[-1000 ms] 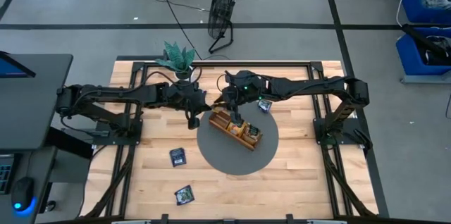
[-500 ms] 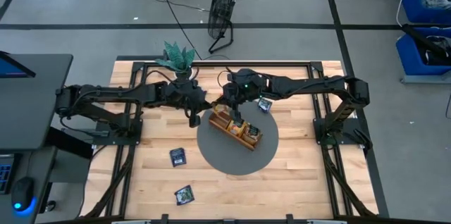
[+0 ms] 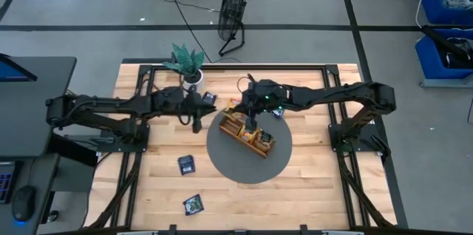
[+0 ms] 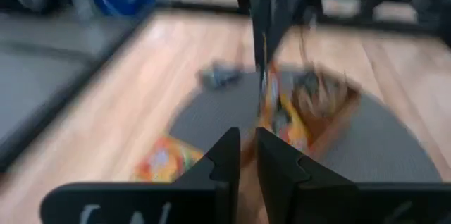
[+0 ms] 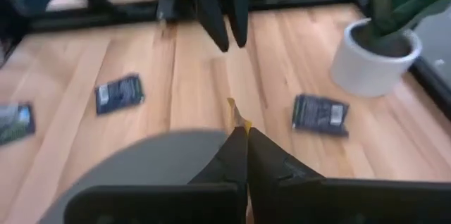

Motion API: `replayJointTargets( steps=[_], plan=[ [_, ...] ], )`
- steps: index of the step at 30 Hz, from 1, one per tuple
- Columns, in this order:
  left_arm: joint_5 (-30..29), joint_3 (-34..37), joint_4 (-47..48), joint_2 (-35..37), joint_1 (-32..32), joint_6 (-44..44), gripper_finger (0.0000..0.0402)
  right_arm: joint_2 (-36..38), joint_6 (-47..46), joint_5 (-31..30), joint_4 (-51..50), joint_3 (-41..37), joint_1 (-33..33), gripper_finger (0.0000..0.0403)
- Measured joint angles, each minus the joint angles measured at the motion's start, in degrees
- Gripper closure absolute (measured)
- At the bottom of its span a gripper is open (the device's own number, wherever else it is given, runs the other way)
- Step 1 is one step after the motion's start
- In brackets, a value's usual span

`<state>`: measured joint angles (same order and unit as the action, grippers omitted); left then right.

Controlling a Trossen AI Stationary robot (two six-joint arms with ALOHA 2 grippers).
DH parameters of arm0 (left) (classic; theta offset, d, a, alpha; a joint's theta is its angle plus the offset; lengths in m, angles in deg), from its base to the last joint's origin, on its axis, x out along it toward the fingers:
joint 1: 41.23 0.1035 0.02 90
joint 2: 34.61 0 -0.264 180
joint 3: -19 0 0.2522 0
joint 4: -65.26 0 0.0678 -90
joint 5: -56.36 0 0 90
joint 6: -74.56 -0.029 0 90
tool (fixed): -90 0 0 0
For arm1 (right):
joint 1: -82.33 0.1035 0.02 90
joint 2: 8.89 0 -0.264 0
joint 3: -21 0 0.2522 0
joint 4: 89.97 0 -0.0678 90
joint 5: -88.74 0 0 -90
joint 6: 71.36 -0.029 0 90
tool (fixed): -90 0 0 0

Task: Pick & Place Tea
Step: Put the orange tea bag into the middle section of the wooden organizer

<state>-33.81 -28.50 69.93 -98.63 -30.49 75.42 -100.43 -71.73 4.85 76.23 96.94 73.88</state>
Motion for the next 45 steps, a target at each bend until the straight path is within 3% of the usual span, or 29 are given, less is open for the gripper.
replayJointTargets(
  steps=[8,15,23,28,34,45],
  plan=[
    [-0.25,10.18,-18.24,4.09,0.03,0.25,0.0351,6.3,-6.57,-10.82,11.97,-11.22,3.87,0.0403],
    [-0.38,14.89,-22.72,6.43,0.19,-0.02,0.0351,8.61,-9.92,-26.9,20.05,-18.67,9.51,0.0403],
    [-0.02,17.04,-25.67,7.53,0.07,-1.51,0.0351,8.4,-11.84,-39.13,23.74,-21.85,15.76,0.0403],
    [-0.02,17.04,-27.0,7.57,0.09,-1.99,0.0351,8.35,-16.42,-42.1,31.1,-26.38,18.21,0.0403],
    [-0.02,17.04,-27.62,7.55,0.11,-2.24,0.0351,7.03,-17.65,-49.7,38.98,-30.7,21.16,0.0403],
    [-0.04,17.04,-27.88,7.55,0.35,-3.06,0.0351,-4.85,-17.14,-55.76,47.26,-28.62,25.03,0.0403]
  ],
)
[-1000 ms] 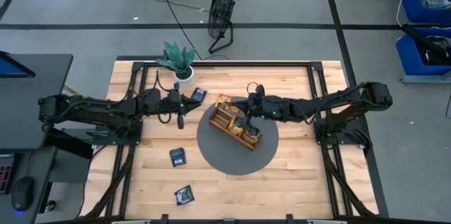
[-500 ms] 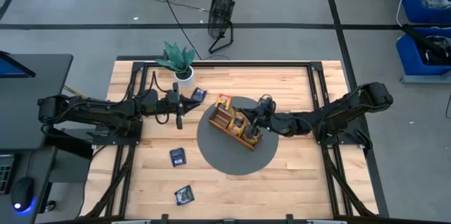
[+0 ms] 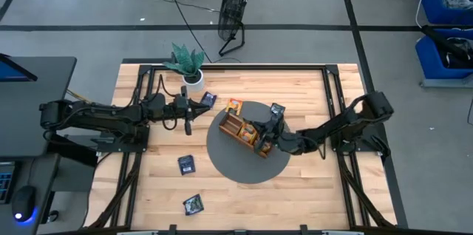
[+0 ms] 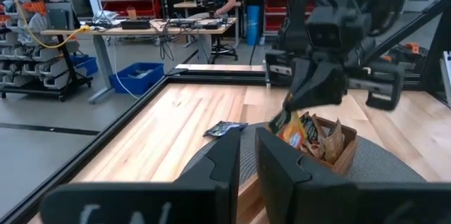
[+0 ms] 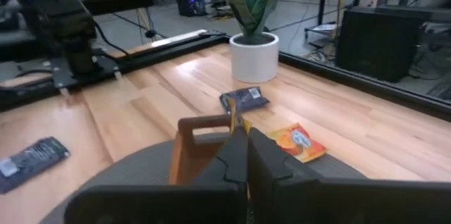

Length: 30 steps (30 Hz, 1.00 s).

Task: Pick & Place Tea
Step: Put the orange tea bag into the middle section of the wooden organizer

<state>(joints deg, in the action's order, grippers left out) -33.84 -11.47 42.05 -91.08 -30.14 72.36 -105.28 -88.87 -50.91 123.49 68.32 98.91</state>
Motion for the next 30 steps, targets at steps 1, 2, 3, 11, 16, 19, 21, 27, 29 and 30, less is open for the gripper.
replayJointTargets(
  steps=[1,2,3,11,16,19,21,27,29,30],
  plan=[
    [0.02,0.0,0.04,0.0,-0.02,0.0,0.0351,-1.15,0.02,-0.56,0.32,0.51,0.27,0.0403],
    [0.02,0.0,0.04,0.0,-0.02,-0.02,0.0351,-1.94,0.04,-1.53,0.35,0.81,0.56,0.0403],
    [0.0,0.0,0.03,0.0,0.0,0.0,0.0351,-2.89,-0.01,-2.66,0.5,1.38,0.85,0.0403],
    [0.0,0.0,0.26,0.0,0.0,0.25,0.0351,-9.09,-1.36,-6.92,0.18,5.18,2.63,0.0403],
    [0.0,0.0,0.29,0.0,0.0,0.37,0.0351,-10.15,-1.52,-9.0,-0.22,5.84,2.67,0.0403],
    [0.02,0.0,0.41,0.0,-0.02,0.75,0.0351,-10.13,-1.82,-9.43,-0.81,5.84,2.67,0.0403],
    [0.0,0.0,0.32,0.0,0.0,1.3,0.0351,-10.13,-3.04,-8.84,-1.76,5.82,2.65,0.0398],
    [0.0,0.0,0.33,0.0,0.0,1.55,0.0351,-10.13,-6.12,-6.39,-4.93,5.82,2.84,0.0372],
    [0.01,0.0,0.33,0.0,-0.02,1.55,0.0351,-9.9,-5.12,-6.39,-4.98,5.82,2.97,0.0363],
    [0.01,0.0,0.33,0.0,-0.01,1.55,0.0351,-9.64,-4.55,-6.35,-4.96,5.82,2.98,0.0359]
  ],
)
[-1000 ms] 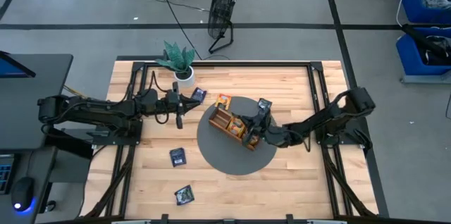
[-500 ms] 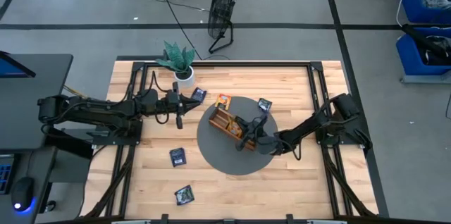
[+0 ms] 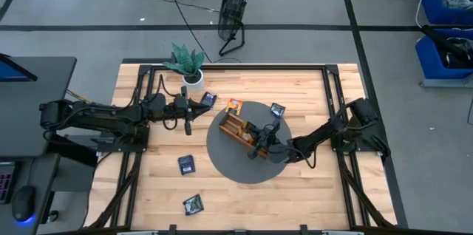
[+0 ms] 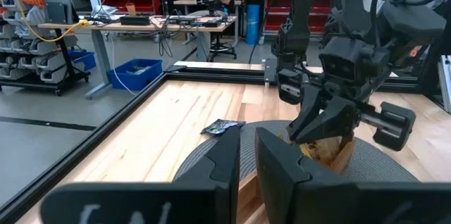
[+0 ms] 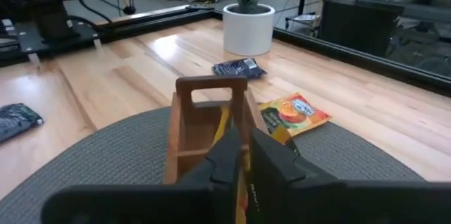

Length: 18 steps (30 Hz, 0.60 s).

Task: Pick & Place Tea
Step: Put the orange tea bag into the middle section of the wooden organizer

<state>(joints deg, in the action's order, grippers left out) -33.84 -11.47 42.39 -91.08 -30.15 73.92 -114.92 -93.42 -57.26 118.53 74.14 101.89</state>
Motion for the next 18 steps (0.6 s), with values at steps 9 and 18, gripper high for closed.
replayJointTargets(
  steps=[9,18],
  plan=[
    [0.01,0.0,0.08,0.0,-0.01,0.04,0.0351,6.3,6.5,3.4,-3.85,-0.02,-1.08,0.0325],
    [0.01,0.0,0.3,0.0,-0.01,0.07,0.0351,15.56,4.86,29.46,-18.16,-0.04,-9.53,0.0319]
  ],
)
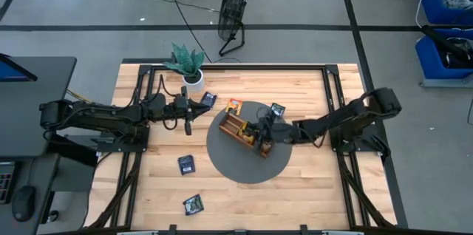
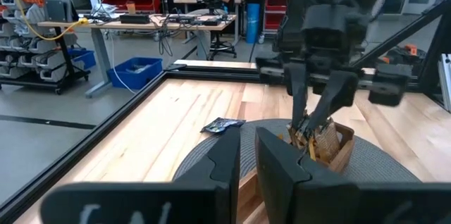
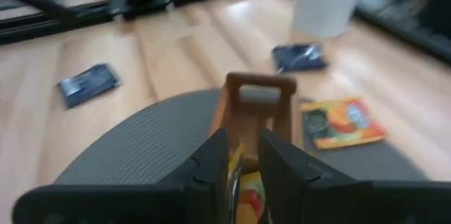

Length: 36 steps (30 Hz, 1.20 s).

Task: Pick & Place Tea
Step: Put the orange tea bag into the middle section of the wooden organizer

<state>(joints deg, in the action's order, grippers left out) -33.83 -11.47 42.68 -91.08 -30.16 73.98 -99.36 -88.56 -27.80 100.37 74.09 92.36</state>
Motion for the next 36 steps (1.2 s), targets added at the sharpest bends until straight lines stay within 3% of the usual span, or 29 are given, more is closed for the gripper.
replayJointTargets(
  steps=[5,15,27,36],
  plan=[
    [0.0,-0.01,0.21,0.0,0.0,0.0,0.0351,1.77,-1.43,12.32,-10.46,2.33,-4.83,0.032],
    [0.0,-0.04,0.99,0.0,0.0,-0.02,0.0351,1.87,10.1,15.4,-30.93,16.37,-8.4,0.0303],
    [-0.01,-0.07,2.77,-0.02,-0.04,0.4,0.0351,1.87,14.84,28.49,-30.6,16.9,-19.57,0.0303],
    [0.0,-0.07,2.75,-0.02,-0.04,0.33,0.0351,1.85,13.35,36.31,-30.54,16.9,-29.41,0.0302]
  ],
)
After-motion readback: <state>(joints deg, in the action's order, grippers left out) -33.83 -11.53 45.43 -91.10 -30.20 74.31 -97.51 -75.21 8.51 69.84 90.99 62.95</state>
